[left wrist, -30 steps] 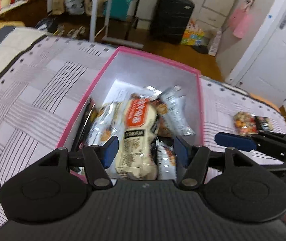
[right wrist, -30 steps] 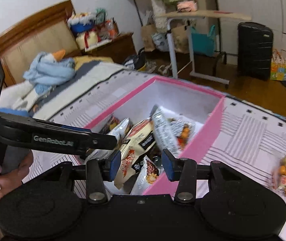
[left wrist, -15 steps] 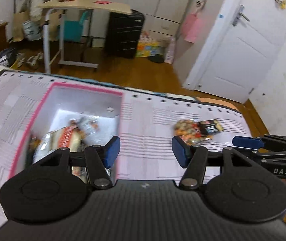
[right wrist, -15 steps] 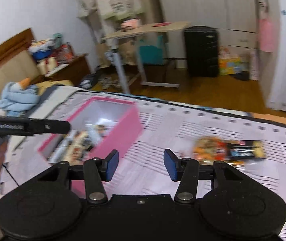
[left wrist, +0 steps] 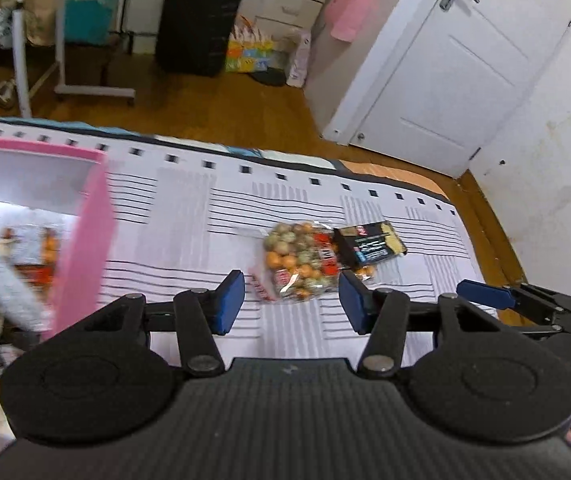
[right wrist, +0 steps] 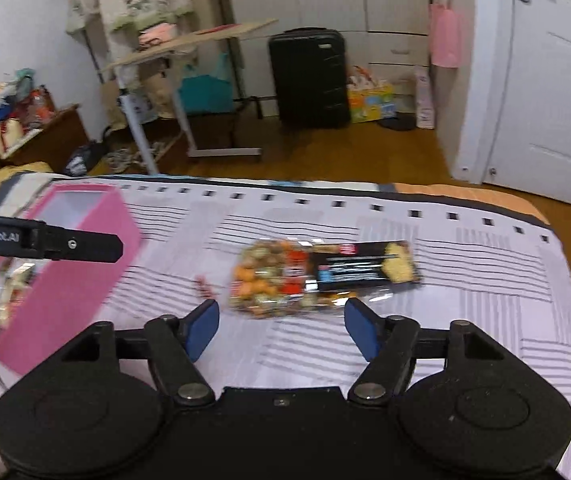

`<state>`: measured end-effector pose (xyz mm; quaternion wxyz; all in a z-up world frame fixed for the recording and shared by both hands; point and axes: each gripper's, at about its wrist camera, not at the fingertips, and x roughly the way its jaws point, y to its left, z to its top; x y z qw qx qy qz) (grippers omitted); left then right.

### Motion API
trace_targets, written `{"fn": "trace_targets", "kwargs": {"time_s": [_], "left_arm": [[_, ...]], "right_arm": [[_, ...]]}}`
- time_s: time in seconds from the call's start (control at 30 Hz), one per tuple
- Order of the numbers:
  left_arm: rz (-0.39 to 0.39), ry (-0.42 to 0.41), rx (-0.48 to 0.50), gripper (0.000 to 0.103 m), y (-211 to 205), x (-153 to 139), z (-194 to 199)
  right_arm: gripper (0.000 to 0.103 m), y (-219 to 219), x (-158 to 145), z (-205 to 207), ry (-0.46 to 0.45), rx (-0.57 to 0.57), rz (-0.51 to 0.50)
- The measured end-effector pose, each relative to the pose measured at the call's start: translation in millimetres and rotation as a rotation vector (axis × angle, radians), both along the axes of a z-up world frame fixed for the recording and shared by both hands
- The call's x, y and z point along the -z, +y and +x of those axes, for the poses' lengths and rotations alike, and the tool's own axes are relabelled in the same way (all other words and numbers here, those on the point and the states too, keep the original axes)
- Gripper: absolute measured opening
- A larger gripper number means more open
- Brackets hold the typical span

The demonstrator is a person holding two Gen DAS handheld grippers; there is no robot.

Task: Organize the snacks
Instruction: 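Grasp the black NB cracker pack with the left gripper while the right gripper grasps it too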

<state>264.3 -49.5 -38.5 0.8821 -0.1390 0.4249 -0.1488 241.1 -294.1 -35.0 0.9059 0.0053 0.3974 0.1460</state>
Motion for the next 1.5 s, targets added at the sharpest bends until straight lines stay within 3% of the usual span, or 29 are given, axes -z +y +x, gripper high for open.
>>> {"fn": "trace_targets", "kwargs": {"time_s": [0.17,0.3,0.6,0.9,1.03,1.17,1.5], "left_arm": [[-0.066,0.027,0.015,0.049,-35,36,37],[-0.123,0.046,0.003,0.042,-59,64,62],[-0.237,0.115,-0.032,0.033,-87,117,104],[-0.279,0.134,-0.022,0.022,-84,132,114],[-0.300,0.122,-0.005,0.022,-89,135,116],[-0.231,0.094,0.008,0.022,-101,130,112],[-0.186,0.091,0.026,0.027,-101,115,83]], "right_arm": [[0.081,-30,30,34,-0.048,0.017,-0.041],[0.083,-55,48,67,-0.056,-0.002,0.005],[0.083,-88,92,129,0.067,0.042,0.193],[0.092,-94,121,149,0.188,-0.080,0.276],[0.093,-83,119,142,0.169,-0.134,0.256],[0.093,-62,120,126,0.124,-0.152,0.096],[0.093,-34,99,80,0.061,-0.083,-0.046]]}}
